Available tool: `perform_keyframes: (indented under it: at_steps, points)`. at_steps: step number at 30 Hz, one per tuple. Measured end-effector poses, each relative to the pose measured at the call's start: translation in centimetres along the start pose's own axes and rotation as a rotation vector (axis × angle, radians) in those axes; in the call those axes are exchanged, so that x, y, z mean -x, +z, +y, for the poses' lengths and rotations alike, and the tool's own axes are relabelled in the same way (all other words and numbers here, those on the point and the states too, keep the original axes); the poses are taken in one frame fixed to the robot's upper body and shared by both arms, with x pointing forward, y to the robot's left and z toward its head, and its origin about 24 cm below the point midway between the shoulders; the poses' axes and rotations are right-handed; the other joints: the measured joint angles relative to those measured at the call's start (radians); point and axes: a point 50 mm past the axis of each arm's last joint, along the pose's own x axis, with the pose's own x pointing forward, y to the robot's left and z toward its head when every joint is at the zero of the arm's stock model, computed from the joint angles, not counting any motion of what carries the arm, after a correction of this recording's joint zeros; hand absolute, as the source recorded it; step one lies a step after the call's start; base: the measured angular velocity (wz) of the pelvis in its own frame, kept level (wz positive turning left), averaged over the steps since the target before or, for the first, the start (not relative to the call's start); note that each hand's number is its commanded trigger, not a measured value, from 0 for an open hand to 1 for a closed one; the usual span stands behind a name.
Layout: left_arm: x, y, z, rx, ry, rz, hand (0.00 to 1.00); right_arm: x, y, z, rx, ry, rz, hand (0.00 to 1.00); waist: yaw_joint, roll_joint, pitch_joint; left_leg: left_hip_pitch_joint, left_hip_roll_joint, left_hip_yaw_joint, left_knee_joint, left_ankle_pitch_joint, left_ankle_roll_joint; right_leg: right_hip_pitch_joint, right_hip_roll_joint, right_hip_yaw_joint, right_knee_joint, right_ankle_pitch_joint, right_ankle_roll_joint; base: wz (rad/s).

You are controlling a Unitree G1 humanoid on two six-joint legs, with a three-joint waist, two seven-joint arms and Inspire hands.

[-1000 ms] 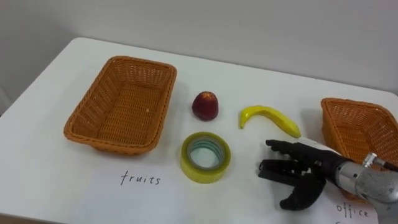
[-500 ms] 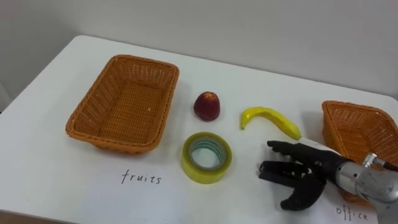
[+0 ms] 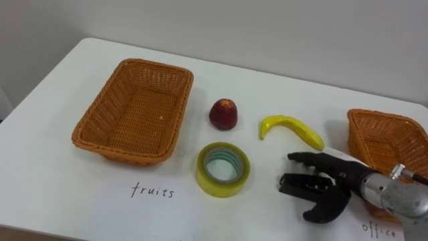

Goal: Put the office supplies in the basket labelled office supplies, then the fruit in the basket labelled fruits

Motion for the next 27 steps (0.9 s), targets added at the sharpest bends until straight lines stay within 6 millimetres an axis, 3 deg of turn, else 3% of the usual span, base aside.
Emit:
perform_keyframes:
  at_steps: [9,27]
  points:
    - [0.0,-0.2,0.0,-0.002,0.004,0.008,0.0,-0.5,-0.6,-0.9,0.009,-0.056,0.068,1.0,0.012,-0.001,-0.0011,-0.005,0.002,-0.009,0.002,0.0,-0.001,0.004,0.001,-0.021,0.0,0.0,0.0,0.06]
    - [0.0,-0.1,0.1,-0.017,0.028,0.019,0.0,-0.6,-1.2,0.1,-0.04,-0.03,0.102,1.0,0.012,0.0,-0.0009,0.0,0.003,-0.013,-0.001,0.0,0.001,0.011,0.005,-0.021,0.004,0.009,0.003,0.0]
